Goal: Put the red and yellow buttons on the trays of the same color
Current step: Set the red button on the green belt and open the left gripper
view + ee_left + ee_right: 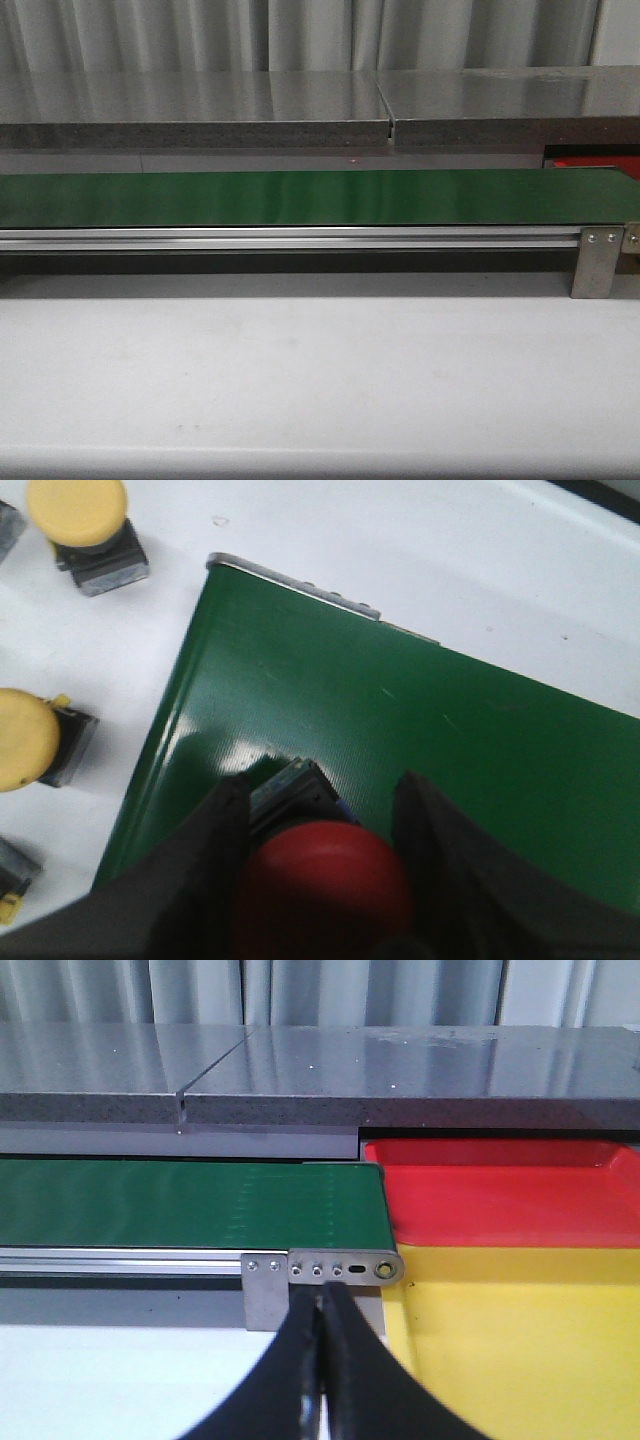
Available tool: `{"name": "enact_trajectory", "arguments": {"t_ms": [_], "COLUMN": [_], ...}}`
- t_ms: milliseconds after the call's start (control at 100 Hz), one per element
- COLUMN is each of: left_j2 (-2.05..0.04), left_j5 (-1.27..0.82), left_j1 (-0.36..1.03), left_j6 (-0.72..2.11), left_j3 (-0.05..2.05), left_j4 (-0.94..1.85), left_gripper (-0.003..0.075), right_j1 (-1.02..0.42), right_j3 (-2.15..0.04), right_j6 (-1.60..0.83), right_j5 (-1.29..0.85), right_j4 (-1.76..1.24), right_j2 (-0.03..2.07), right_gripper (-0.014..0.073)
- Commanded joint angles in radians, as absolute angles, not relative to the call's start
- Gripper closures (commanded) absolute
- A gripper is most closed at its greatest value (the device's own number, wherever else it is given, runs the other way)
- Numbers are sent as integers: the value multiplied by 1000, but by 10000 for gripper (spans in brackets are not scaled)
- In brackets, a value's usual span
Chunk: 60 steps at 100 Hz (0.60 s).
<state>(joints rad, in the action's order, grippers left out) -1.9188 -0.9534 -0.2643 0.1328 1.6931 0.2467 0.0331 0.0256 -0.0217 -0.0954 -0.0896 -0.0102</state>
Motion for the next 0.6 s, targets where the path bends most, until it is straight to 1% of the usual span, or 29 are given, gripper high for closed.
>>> {"name": "enact_trajectory", "arguments": {"t_ms": [0,280,350,400,440,450,470,500,510,520,540,550,590], "left_j2": [-1905,-1964,-1966,-1966,-1966,-1966,-1966,-1966,-1966,-1966,-1966,-1966,-1966], "left_j5": [-924,-938,-940,-940,-940,-940,-940,-940,-940,-940,-942,-942,-942], "left_j1": [-243,-223,-223,-223,-223,-223,-223,-223,-223,-223,-223,-223,-222], "left_j6": [137,137,137,137,137,137,138,138,138,138,138,138,138], "left_j3": [1756,1776,1776,1776,1776,1776,1776,1776,1776,1776,1776,1776,1776], "left_j4": [270,271,271,269,269,269,269,271,271,271,273,273,273], "left_gripper": [739,735,692,624,540,507,472,379,360,321,283,246,144], "right_j1": [31,31,31,31,31,31,31,31,31,31,31,31,31], "right_j3": [8,8,8,8,8,8,8,8,8,8,8,8,8], "right_j6": [-28,-28,-28,-28,-28,-28,-28,-28,-28,-28,-28,-28,-28], "right_j5": [-5,-5,-5,-5,-5,-5,-5,-5,-5,-5,-5,-5,-5], "right_j4": [-81,-81,-81,-81,-81,-81,-81,-81,-81,-81,-81,-81,-81], "right_j2": [-22,-22,-22,-22,-22,-22,-22,-22,-22,-22,-22,-22,-22], "right_gripper": [660,660,660,660,660,660,660,660,660,660,660,660,660]}}
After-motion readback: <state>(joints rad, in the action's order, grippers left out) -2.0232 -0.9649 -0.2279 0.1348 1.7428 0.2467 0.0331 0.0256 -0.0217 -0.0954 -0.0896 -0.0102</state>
